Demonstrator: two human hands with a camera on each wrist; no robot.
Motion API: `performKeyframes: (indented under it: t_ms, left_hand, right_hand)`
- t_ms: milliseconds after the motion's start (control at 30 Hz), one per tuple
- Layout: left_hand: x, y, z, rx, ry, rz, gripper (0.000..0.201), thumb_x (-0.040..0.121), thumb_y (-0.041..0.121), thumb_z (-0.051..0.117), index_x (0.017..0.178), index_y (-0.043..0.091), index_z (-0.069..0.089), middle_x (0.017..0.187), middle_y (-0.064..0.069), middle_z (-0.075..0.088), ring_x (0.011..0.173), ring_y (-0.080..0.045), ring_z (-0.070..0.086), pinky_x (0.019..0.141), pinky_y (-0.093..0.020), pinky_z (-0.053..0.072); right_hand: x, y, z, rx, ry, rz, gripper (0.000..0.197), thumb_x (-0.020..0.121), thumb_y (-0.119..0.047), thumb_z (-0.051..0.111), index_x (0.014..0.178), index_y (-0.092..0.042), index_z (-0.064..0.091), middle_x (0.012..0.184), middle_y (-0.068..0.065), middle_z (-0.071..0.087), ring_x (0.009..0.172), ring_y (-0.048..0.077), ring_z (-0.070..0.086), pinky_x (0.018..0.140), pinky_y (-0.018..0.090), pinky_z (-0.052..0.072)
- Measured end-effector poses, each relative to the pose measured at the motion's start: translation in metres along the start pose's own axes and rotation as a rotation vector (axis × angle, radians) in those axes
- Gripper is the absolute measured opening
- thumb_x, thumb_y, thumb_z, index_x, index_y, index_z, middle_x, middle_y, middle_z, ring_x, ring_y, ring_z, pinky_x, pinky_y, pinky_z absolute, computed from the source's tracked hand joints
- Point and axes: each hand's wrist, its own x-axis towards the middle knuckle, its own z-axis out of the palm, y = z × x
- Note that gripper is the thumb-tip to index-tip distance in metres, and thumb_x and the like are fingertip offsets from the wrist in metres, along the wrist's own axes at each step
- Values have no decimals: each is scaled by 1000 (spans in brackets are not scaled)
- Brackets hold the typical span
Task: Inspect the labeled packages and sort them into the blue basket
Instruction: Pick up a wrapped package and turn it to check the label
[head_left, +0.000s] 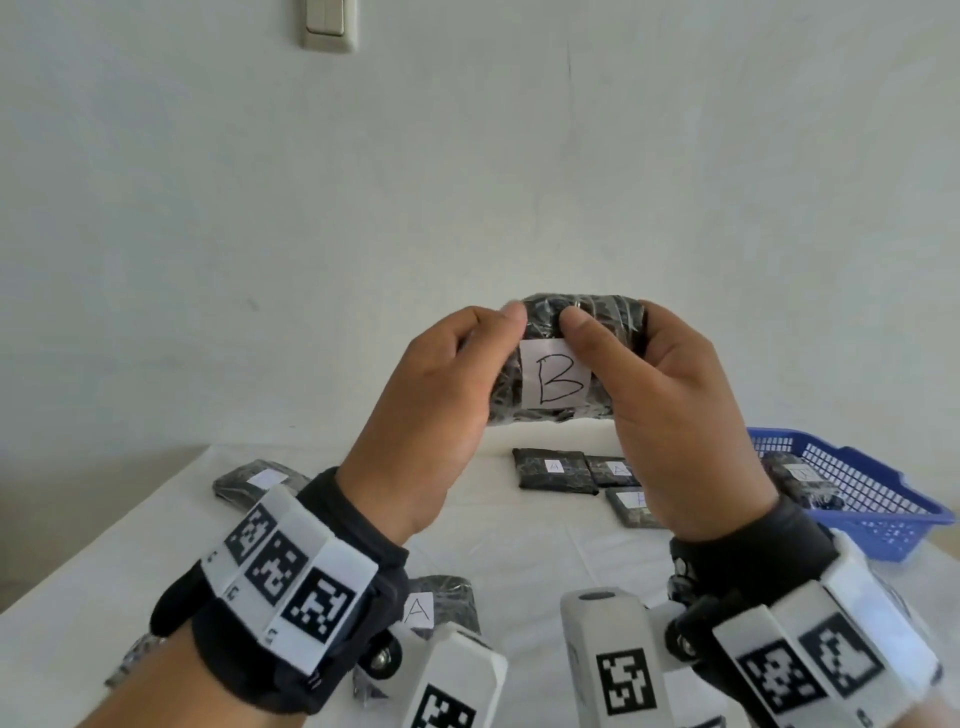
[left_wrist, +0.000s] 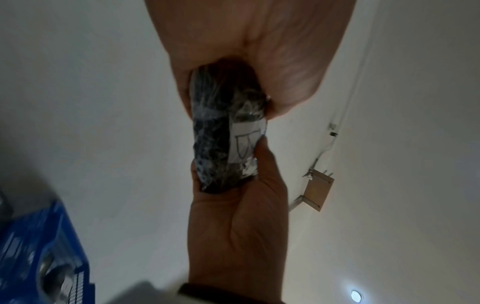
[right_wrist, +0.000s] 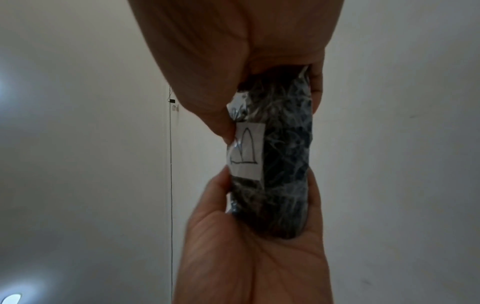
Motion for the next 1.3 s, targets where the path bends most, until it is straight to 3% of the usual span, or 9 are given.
performKeyframes:
  t_ms: [100, 267, 467, 633, 733, 867, 1033, 1167, 1300]
  left_hand:
    - [-1, -2, -3, 37, 51, 74, 25, 107, 25, 52, 108, 8, 70, 101, -22, 73, 97, -38, 72, 88, -50, 60]
    - [-5, 0, -4, 59, 22, 104, 40, 107, 41, 48, 107, 8, 70, 101, -26, 71, 97, -43, 69, 93, -60, 55]
    - [-3, 1, -6, 52, -40, 99, 46, 104, 44, 42, 111, 9, 71, 104, -10, 77, 103, -23, 74, 96, -42, 58]
    - [3, -9, -9, -27, -2, 52, 40, 111, 36, 42, 120, 9, 70, 117, -11, 76, 114, -26, 72, 108, -54, 51]
    - [4, -14, -10, -45, -70, 14, 48, 107, 51, 43, 126, 18, 71, 128, -2, 73, 127, -21, 65, 115, -48, 41]
    - [6, -15, -10, -129, -59, 17, 33, 108, 35, 44, 105, 27, 76, 114, 0, 79, 113, -16, 72, 99, -33, 51]
    - [5, -14, -8, -285, -168, -63, 44, 97, 39, 47, 120, 10, 70, 118, -9, 77, 114, -20, 73, 94, -26, 58]
    - [9, -18, -12, -342, -77, -57, 34, 96, 30, 53, 117, 10, 71, 112, -8, 79, 104, -18, 76, 83, -25, 60]
    - [6, -15, -13, -389, -148, -88, 43, 94, 37, 50, 118, 7, 71, 114, -12, 78, 107, -21, 75, 87, -26, 61]
  right_hand:
    - [-3, -3, 4, 75, -45, 32, 27, 99, -22, 71, 116, -1, 70, 107, 18, 79, 100, 36, 77, 91, 57, 62]
    - [-2, -6, 8, 62, -7, 1, 32, 91, -26, 77, 109, 0, 69, 105, 22, 77, 98, 41, 76, 90, 63, 60]
    - [1, -4, 7, 78, 43, 1, 39, 98, -33, 69, 109, 3, 69, 107, 29, 74, 100, 50, 72, 87, 66, 59]
    - [1, -1, 2, 90, -6, 45, 34, 112, -24, 48, 114, 1, 72, 106, 18, 79, 100, 36, 77, 89, 51, 63]
    - [3, 3, -1, 70, 42, 12, 37, 112, -26, 47, 110, 3, 72, 106, 24, 77, 102, 45, 74, 91, 62, 60]
    - [2, 5, -6, 148, 17, 45, 38, 112, -23, 46, 113, 6, 71, 113, 27, 75, 111, 44, 71, 102, 60, 55]
    - [2, 16, -8, 69, 110, -38, 34, 111, -21, 50, 106, 5, 72, 106, 32, 72, 103, 52, 68, 91, 65, 57]
    - [-2, 17, -10, 119, -3, -8, 29, 110, -23, 52, 114, -2, 72, 114, 23, 75, 113, 44, 70, 104, 60, 54]
    - [-1, 23, -13, 30, 61, -75, 22, 109, -18, 55, 112, -6, 73, 109, 19, 77, 109, 44, 69, 100, 63, 54]
